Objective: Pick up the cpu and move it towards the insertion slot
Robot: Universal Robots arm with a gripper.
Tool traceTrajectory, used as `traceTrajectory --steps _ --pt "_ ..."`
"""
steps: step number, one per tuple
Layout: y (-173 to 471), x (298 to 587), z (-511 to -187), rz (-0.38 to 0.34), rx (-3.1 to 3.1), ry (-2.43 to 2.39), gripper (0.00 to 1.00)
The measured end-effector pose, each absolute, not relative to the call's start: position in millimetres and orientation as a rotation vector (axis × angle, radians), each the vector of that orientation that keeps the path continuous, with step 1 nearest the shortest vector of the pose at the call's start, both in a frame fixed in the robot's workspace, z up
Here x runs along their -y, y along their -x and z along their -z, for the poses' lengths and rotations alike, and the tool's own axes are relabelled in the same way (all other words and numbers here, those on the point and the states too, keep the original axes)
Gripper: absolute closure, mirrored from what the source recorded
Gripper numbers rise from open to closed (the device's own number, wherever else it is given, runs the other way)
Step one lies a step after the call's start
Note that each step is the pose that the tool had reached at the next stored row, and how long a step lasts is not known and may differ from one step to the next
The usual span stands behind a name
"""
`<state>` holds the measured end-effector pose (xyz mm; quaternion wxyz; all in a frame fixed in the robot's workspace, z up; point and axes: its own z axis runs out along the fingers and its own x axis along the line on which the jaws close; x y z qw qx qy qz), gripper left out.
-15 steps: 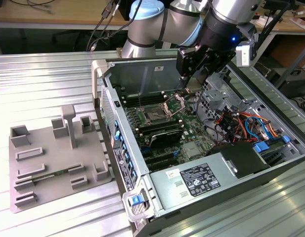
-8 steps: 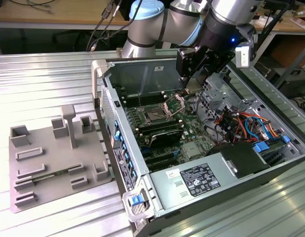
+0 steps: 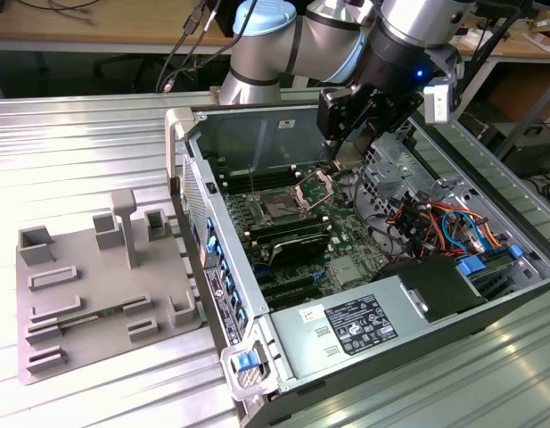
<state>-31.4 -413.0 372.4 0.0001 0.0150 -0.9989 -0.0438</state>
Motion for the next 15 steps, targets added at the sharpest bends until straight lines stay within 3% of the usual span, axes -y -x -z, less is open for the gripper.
traceTrajectory --steps 15 --pt "31.4 413.0 -369.9 0.138 3.138 -0.047 0.45"
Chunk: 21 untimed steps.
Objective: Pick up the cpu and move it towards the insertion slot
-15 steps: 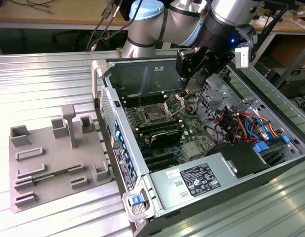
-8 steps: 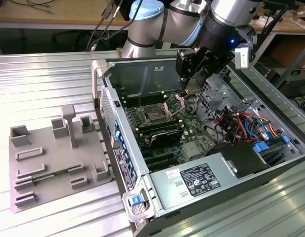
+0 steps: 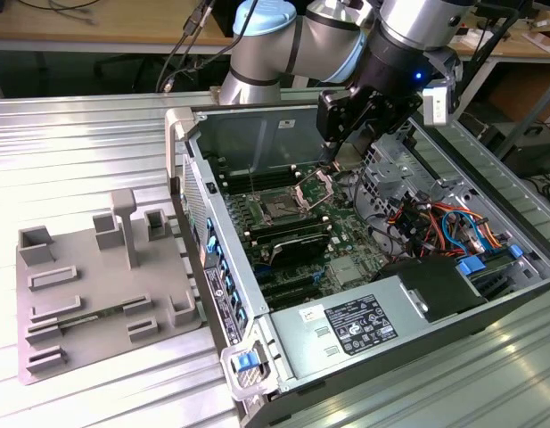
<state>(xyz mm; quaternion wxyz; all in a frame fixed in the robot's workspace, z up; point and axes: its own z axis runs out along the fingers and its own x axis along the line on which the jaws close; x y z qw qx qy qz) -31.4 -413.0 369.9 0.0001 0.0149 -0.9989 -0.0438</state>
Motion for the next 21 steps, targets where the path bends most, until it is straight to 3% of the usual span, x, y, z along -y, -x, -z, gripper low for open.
traceTrajectory --steps 21 --pt "31.4 412.9 -365.8 0.138 3.138 -0.047 0.45"
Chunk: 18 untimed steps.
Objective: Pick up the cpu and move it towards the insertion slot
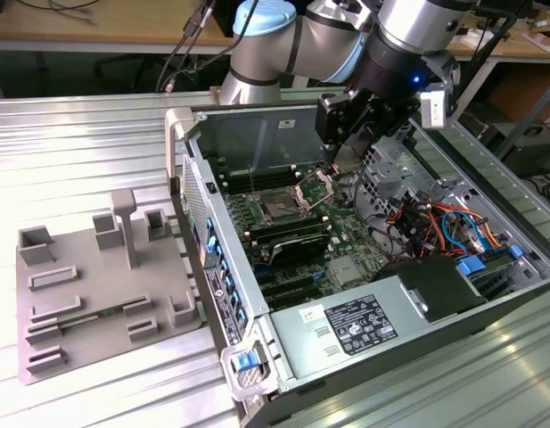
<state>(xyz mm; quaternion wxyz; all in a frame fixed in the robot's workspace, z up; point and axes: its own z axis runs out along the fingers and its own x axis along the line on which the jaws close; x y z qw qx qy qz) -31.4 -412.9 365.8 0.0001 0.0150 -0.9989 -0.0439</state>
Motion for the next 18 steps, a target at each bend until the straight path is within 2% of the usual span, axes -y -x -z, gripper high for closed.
traceTrajectory --steps 18 --pt "31.4 412.9 -361.9 0.138 3.138 -0.047 0.45"
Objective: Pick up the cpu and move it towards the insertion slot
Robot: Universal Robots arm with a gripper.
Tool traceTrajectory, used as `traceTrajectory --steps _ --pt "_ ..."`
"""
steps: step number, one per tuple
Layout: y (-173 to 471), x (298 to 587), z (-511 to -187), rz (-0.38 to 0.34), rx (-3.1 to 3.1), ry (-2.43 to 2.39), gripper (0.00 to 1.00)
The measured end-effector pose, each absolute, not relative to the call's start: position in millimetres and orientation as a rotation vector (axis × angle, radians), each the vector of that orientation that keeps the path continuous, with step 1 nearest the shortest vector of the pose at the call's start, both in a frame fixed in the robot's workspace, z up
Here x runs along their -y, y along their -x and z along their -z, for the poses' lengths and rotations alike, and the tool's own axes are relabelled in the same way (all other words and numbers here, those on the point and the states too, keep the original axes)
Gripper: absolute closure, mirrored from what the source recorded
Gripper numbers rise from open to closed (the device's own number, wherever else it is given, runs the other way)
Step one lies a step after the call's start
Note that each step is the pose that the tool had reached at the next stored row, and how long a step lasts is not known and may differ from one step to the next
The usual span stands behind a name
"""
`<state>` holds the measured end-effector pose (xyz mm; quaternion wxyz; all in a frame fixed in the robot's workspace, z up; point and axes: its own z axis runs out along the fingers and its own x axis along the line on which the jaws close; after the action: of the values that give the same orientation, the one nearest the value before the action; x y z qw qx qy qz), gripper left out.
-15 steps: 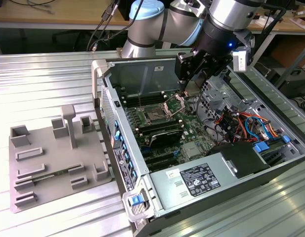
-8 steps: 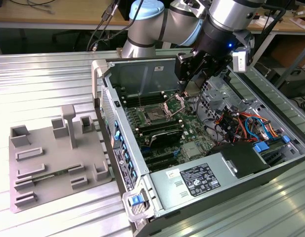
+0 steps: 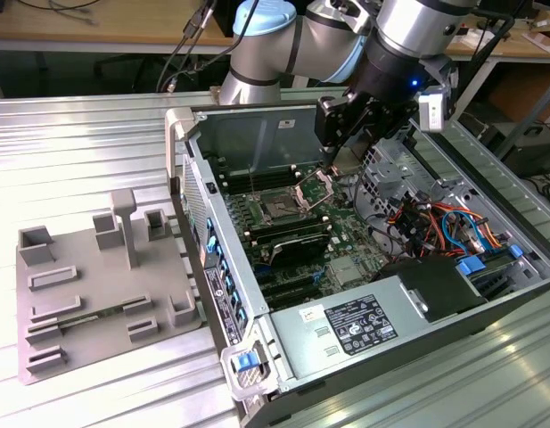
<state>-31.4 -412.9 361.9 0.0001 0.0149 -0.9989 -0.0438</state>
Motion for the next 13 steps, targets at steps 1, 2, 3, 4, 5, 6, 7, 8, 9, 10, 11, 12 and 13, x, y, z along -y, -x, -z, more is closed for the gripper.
traceTrajectory --steps 1,2,3,4,5,6,7,8,9,10,11,12,13 --pt "31.4 413.0 -361.7 0.138 3.138 -0.047 0.45" --pt "31.4 413.0 -361.4 0.138 3.138 -0.047 0.45" --pt "31.4 413.0 -361.2 0.138 3.138 -0.047 0.45" --pt "31.4 413.0 -361.1 0.138 3.138 -0.047 0.45" --pt "31.4 413.0 -360.5 0.138 3.138 -0.047 0.45" --pt "31.4 413.0 -360.0 0.138 3.138 -0.047 0.45" --pt "31.4 413.0 -359.9 0.138 3.138 -0.047 0.45" --pt "31.4 412.9 -359.8 0.138 3.138 -0.047 0.45" --pt "31.4 412.9 -359.5 0.138 3.138 -0.047 0.45" --pt "31.4 412.9 -359.3 0.138 3.138 -0.047 0.45" --pt "31.4 412.9 -359.0 0.138 3.138 -0.047 0.45" --pt "31.4 412.9 -358.9 0.138 3.138 -0.047 0.45" --pt "31.4 413.0 -358.7 0.138 3.138 -0.047 0.45"
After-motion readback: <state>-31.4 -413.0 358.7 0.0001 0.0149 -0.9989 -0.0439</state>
